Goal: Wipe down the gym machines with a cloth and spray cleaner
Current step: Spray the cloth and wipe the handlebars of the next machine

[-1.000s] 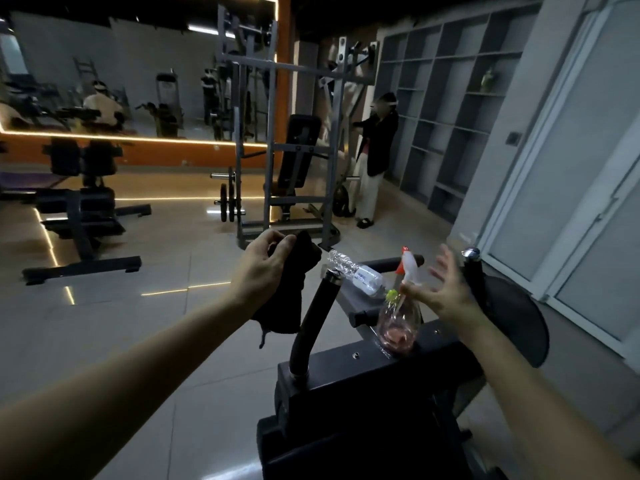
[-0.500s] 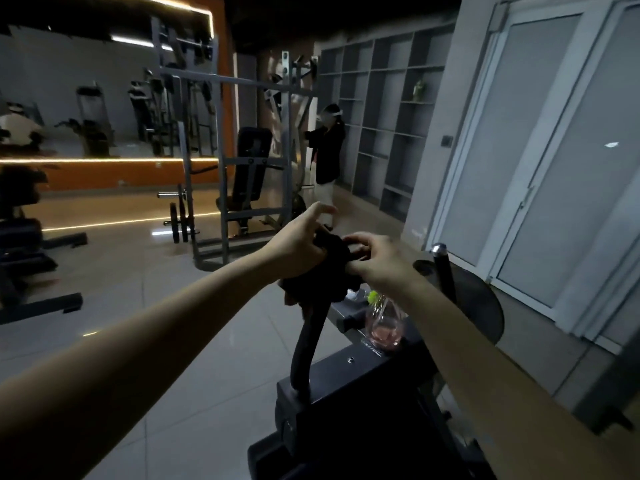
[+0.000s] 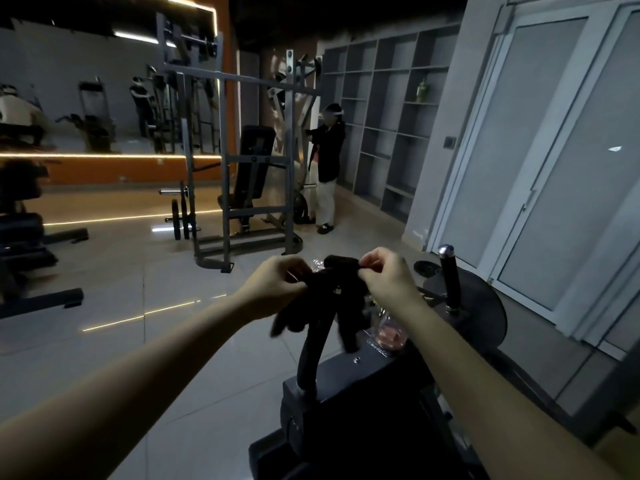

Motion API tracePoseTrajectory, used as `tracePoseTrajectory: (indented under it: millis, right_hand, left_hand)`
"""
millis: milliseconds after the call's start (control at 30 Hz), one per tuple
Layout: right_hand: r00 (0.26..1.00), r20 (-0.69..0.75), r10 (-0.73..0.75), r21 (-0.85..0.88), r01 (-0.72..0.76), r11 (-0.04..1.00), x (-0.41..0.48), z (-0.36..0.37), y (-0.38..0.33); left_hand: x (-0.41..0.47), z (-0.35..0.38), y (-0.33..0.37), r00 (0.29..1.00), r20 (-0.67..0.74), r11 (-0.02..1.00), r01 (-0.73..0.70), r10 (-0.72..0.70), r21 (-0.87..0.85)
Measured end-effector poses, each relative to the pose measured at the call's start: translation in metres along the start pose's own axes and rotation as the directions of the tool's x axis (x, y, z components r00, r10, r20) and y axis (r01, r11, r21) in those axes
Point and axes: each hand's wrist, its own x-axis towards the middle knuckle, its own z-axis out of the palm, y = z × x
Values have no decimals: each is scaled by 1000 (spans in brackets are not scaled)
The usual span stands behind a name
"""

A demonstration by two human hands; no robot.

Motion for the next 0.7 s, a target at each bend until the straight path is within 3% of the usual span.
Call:
tracePoseTrajectory:
  millis: [100,167,267,367,467,567,700]
  right_hand:
    - [958,287,-20,11,18,1000,-7,30,-6]
    - [939,312,-142,-141,193,971,-6,47,-9]
    - [897,379,-229,-261,341,903,7,47,-10]
    - [861,448,-240,-150,337,929,17,43,-6]
    - [883,412,-225,80,211,974,11,47,-1]
    - [937,292,-190,421,53,906,-9,54,12]
    - [957,204,-205,527,69,847,-28,56,31]
  left_hand:
    - [-8,6,-1,986,126,955,138,-108,-261]
    - [-10,9,-2,979,117,899,199,-166,-390]
    - [-10,18,-8,967,131,877,253,-219,-409]
    - [-11,25,-12,963,132,873,268,-234,-407]
    - [-13,25,-5,979,-11,938,191,-203,-288]
    - [-12,27,8,982,-125,958,106,-143,-267]
    - [-7,29,13,993,-108,987,20,-38,-162]
